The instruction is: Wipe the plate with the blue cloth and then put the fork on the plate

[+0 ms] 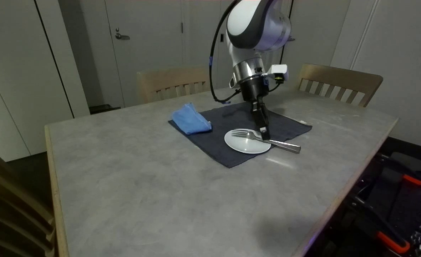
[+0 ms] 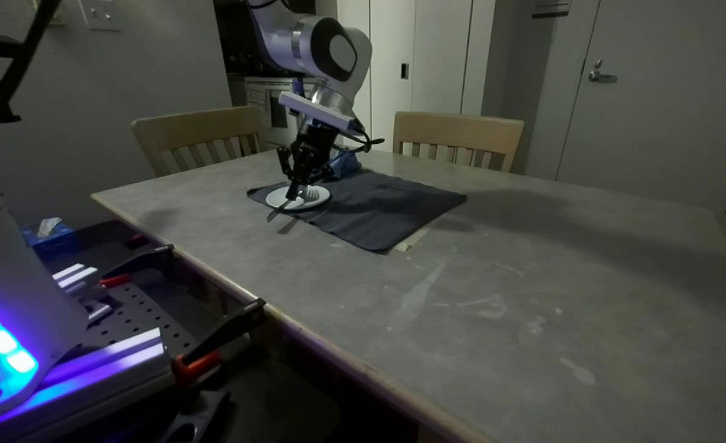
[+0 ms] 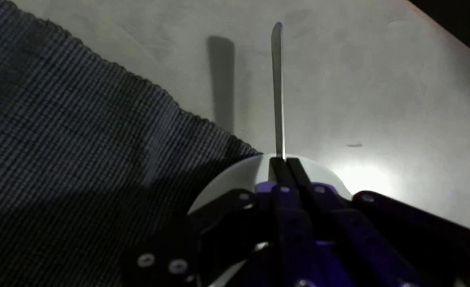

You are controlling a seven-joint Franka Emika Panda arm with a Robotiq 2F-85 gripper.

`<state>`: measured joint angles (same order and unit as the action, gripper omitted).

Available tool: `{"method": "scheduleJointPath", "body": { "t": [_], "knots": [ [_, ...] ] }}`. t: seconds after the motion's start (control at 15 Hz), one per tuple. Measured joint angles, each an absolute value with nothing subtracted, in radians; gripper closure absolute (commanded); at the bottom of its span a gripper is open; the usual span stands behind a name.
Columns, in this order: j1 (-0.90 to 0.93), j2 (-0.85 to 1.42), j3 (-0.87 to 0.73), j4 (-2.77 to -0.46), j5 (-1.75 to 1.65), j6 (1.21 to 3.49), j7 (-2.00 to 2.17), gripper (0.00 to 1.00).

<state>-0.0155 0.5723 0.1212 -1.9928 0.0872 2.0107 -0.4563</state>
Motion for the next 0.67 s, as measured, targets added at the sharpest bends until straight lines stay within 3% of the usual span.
{"method": "scheduleJointPath", "body": {
  "t": [0.2,0.27,0.67],
  "knots": [
    [-0.019,0.603,0.127,-1.953,0.098,2.001,-0.460,0.99],
    [-0.019,0.608,0.128,-1.943,0.102,1.995,-0.460,0.79],
    [-0.019,0.617,0.129,-1.930,0.113,2.004,-0.423,0.37]
  ]
}}
